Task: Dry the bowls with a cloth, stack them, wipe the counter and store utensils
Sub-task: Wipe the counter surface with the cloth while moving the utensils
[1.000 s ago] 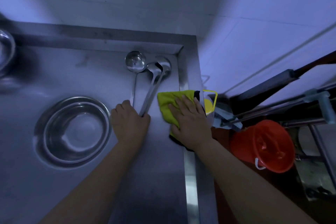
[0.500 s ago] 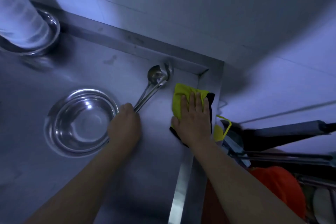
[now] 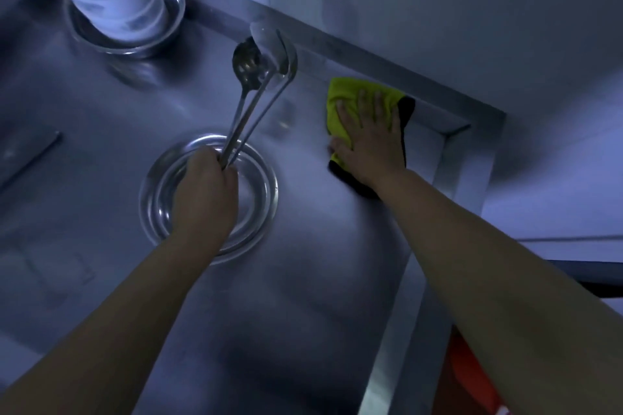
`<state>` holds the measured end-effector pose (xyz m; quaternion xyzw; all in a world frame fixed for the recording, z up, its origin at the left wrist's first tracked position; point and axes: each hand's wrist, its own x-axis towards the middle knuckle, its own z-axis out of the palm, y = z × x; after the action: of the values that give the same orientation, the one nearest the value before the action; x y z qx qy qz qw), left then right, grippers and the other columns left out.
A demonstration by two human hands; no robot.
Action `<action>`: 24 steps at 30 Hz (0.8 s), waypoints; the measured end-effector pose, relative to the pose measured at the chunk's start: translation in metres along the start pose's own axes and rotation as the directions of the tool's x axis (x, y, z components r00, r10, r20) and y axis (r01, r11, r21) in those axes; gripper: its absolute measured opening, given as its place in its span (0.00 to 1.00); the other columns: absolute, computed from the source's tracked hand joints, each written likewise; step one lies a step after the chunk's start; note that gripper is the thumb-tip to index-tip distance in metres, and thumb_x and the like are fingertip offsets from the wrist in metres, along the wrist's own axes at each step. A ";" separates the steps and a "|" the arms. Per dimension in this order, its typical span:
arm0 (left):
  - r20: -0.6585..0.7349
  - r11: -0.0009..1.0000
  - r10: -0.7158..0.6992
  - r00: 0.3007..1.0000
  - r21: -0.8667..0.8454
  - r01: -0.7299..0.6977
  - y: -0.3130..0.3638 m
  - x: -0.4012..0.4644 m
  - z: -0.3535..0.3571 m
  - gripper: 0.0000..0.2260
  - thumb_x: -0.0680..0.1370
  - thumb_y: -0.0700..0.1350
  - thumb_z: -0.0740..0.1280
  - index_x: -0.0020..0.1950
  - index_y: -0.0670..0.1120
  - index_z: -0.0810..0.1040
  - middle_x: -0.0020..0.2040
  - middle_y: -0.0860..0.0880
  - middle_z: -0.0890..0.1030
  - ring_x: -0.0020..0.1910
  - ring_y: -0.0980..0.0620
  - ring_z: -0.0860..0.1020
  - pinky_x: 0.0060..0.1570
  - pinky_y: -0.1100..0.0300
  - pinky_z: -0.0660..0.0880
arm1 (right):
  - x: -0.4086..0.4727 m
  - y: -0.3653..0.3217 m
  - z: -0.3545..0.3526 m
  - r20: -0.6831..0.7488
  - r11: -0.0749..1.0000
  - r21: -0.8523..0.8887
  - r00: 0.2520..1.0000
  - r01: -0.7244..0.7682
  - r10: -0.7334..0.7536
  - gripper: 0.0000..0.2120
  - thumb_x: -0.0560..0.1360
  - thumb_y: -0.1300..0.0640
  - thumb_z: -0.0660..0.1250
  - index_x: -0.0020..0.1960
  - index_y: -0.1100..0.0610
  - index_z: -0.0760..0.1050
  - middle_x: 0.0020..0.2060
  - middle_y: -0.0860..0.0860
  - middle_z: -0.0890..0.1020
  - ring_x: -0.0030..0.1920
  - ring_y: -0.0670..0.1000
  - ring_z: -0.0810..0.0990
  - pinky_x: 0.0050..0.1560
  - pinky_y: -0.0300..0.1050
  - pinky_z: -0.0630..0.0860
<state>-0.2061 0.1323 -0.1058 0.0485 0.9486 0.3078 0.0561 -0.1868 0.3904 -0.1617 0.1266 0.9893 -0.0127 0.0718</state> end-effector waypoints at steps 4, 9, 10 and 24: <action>-0.048 1.000 0.017 0.999 0.011 -0.017 -0.015 0.002 -0.014 0.04 0.78 0.41 0.59 0.43 0.42 0.68 0.35 0.49 0.71 0.31 0.51 0.66 0.33 0.58 0.56 | -0.006 -0.022 0.003 0.017 0.994 -0.015 0.994 0.112 -0.111 0.30 0.79 0.38 0.49 0.77 0.43 0.46 0.78 0.52 0.46 0.77 0.57 0.42 0.72 0.58 0.36; 0.013 0.998 -0.051 0.999 -0.047 0.051 -0.027 -0.004 -0.029 0.11 0.78 0.43 0.59 0.58 0.40 0.70 0.51 0.41 0.77 0.49 0.40 0.75 0.45 0.52 0.67 | -0.074 -0.057 0.004 0.000 0.967 0.035 0.968 0.251 -0.252 0.30 0.77 0.40 0.55 0.77 0.46 0.53 0.77 0.55 0.53 0.76 0.61 0.47 0.73 0.60 0.40; 0.020 0.998 -0.038 0.999 -0.051 0.039 -0.027 -0.007 -0.031 0.10 0.78 0.42 0.59 0.56 0.40 0.71 0.50 0.40 0.77 0.50 0.39 0.75 0.45 0.52 0.67 | -0.088 -0.065 0.005 0.005 0.963 0.045 0.964 0.267 -0.267 0.30 0.77 0.40 0.57 0.76 0.46 0.54 0.77 0.55 0.53 0.76 0.61 0.48 0.73 0.60 0.40; 0.099 0.999 0.019 0.995 -0.045 -0.015 -0.039 -0.034 -0.051 0.08 0.78 0.42 0.58 0.53 0.39 0.68 0.44 0.41 0.73 0.41 0.42 0.72 0.38 0.56 0.60 | -0.269 -0.165 0.033 0.006 0.829 0.116 0.835 0.546 -0.551 0.27 0.75 0.41 0.57 0.74 0.43 0.61 0.76 0.53 0.58 0.76 0.59 0.52 0.74 0.62 0.49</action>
<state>-0.1821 0.0672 -0.0853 0.0706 0.9371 0.3263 0.1019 0.0341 0.1625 -0.1537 -0.1591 0.9802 -0.0892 0.0776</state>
